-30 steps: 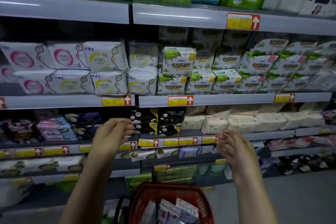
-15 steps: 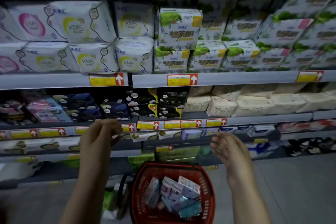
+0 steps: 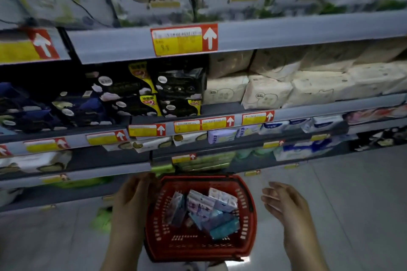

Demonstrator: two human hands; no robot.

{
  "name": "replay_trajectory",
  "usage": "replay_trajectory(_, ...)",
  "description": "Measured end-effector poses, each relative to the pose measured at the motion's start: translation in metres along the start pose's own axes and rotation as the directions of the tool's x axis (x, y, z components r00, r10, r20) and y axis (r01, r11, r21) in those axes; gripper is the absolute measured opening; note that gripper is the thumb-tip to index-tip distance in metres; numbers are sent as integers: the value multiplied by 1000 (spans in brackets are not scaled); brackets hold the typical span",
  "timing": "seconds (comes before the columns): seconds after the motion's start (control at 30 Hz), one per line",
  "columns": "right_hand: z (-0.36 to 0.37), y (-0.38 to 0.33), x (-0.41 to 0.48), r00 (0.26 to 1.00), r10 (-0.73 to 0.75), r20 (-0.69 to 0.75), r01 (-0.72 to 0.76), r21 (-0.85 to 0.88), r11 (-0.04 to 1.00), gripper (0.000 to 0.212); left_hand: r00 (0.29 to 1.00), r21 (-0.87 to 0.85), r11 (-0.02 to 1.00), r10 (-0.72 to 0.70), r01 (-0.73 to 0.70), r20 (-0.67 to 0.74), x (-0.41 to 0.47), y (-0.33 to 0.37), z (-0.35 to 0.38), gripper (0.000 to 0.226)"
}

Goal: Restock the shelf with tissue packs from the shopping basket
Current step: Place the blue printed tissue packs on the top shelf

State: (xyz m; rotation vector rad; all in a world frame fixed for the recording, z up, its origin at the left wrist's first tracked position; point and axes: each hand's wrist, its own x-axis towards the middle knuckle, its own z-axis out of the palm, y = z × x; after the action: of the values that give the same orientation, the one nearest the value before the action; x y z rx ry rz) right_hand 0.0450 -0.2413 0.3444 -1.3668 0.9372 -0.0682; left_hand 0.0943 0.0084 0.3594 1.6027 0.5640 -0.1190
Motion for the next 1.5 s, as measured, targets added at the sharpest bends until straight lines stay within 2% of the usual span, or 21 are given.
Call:
replay_trajectory(0.23,-31,91,55,994,97,-57,-104,-137,985,18,992,78,989,-123,123,-6,37,-108,15,21)
replay_trajectory(0.33,-34,131,82,987,150,-62,-158,-154,975,18,992,176,979,-112,100,60,58,-148,21,23)
replay_trajectory(0.4,-35,156,100,984,164,-65,-172,-161,972,18,992,208,972,-122,111,42,70,-170,26,24)
replay_trajectory(0.5,-33,192,128,979,197,-44,-202,-180,963,15,991,172,976,-135,135,-10,82,-205,36,26)
replay_trajectory(0.6,-21,233,154,958,286,-11,-282,-203,938,11,970,123,963,-237,241,-46,86,-246,45,23)
replay_trajectory(0.73,-4,294,185,889,458,23,-450,-151,880,16,923,147,914,-385,379,14,88,-299,53,18)
replay_trajectory(0.8,2,322,195,858,514,19,-511,-78,856,22,922,191,908,-386,374,29,94,-324,53,20)
replay_trajectory(0.93,10,384,217,748,664,8,-658,140,740,14,910,235,882,-413,408,-28,104,-371,46,22)
replay_trajectory(1.03,19,434,237,714,700,3,-686,206,698,32,884,214,862,-466,461,-27,110,-402,35,20)
replay_trajectory(1.17,43,473,260,623,782,-38,-777,88,623,42,870,244,838,-491,488,-53,117,-430,23,19)
replay_trajectory(1.33,61,520,287,577,805,-137,-813,-185,552,50,884,310,841,-467,443,3,116,-437,20,19)
replay_trajectory(1.4,62,544,295,558,809,-183,-830,-124,544,62,880,310,840,-474,445,19,113,-438,19,18)
replay_trajectory(1.5,61,564,297,542,792,-279,-834,-69,547,64,875,301,837,-483,456,17,110,-437,19,15)
